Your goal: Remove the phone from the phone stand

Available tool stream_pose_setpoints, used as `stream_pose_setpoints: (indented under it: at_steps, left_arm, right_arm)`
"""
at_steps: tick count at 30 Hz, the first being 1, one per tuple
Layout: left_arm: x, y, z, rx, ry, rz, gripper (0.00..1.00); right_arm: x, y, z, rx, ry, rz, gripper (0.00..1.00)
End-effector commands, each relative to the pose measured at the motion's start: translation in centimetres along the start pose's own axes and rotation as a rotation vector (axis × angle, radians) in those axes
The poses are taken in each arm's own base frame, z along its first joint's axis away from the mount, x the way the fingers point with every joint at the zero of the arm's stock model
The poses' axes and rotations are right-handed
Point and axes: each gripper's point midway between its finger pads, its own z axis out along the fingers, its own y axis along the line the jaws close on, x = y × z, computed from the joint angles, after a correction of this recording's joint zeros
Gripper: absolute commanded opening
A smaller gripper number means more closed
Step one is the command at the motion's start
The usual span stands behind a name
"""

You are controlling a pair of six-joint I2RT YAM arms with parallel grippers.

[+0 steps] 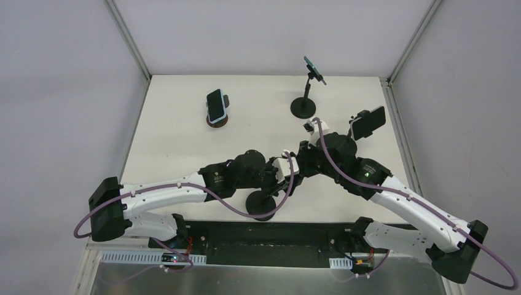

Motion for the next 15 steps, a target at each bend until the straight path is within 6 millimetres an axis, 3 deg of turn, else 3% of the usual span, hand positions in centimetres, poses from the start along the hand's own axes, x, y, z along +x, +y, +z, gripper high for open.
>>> stream_pose_setpoints:
  at_steps: [1, 15]
  left_arm:
    - [2.7, -14.0, -2.3, 0.582, 0.040, 0.097, 0.00]
    - [4.7, -16.7, -4.3, 0.662, 0.061, 0.100, 0.00]
  right_arm:
    - [-1.4, -2.9, 2.2, 0.098, -0.089, -0.091, 0.00]
    - [-1.1, -2.1, -0.6, -0.034, -0.160, -0.245, 0.00]
